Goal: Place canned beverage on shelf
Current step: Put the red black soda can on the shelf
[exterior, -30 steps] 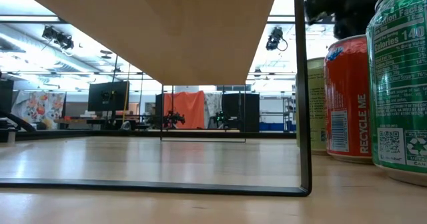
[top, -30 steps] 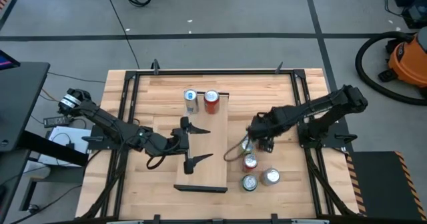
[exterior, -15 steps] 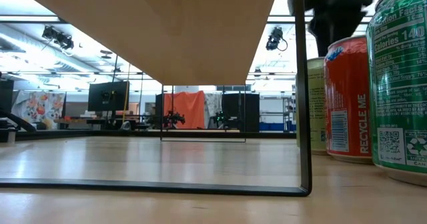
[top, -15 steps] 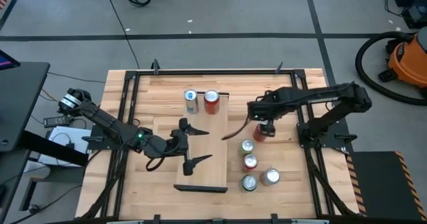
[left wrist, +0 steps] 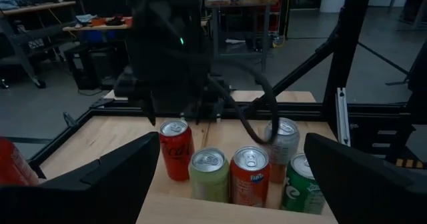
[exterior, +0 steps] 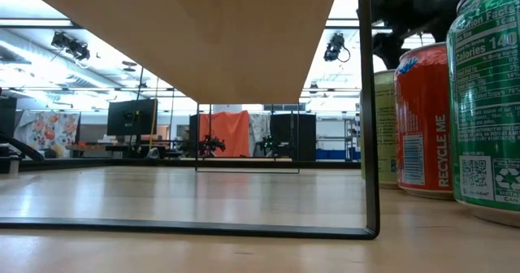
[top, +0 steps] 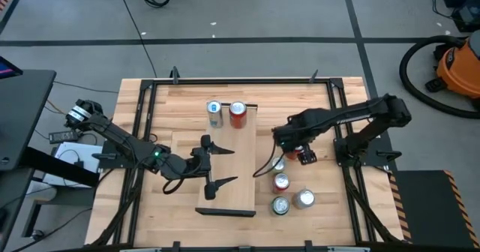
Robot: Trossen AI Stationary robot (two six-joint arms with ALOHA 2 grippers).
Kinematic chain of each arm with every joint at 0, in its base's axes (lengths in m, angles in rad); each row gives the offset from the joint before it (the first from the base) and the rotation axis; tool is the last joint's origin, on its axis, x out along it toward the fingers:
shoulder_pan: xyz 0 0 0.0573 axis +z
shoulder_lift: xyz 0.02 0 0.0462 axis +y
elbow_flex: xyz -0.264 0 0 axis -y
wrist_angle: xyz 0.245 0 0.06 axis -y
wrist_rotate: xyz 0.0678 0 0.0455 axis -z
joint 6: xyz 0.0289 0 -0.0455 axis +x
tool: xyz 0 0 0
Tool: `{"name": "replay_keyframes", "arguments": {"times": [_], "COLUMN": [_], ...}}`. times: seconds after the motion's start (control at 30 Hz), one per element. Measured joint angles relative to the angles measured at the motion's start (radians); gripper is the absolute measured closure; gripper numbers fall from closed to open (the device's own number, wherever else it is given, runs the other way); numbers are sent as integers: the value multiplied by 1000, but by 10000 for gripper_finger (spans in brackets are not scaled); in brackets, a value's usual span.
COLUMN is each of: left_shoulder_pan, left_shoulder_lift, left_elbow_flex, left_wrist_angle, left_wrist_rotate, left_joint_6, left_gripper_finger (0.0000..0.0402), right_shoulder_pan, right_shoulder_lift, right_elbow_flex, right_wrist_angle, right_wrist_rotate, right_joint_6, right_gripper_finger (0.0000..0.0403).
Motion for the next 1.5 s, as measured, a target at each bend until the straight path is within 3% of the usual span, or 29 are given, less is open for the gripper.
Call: {"name": "replay_keyframes", "arguments": {"times": [0.33,0.57,0.73,1.1,1.23,1.5], "left_shoulder_pan": [-61,-143,-210,-264,-220,-46], "left_shoulder_lift": [-7,-25,-30,-40,-40,7], "left_elbow_flex": [0,1,-1,0,0,1], "left_wrist_angle": [-10,-21,-28,-31,-40,-44], "left_wrist_rotate": [0,0,-62,-292,-282,-104], "left_joint_6": [2,6,11,80,79,34], "left_gripper_finger": [18,18,18,18,18,18], "right_shoulder_pan": [-14,-30,-39,-17,11,98], "right_shoulder_lift": [90,76,74,73,73,72], "right_elbow_flex": [-72,-82,-50,289,432,606], "right_wrist_angle": [33,123,63,-213,-226,-153], "right_wrist_rotate": [35,6,-4,-38,-59,-44], "right_joint_6": [-128,-197,-178,116,173,287], "right_gripper_finger": [13,68,85,78,78,78]}}
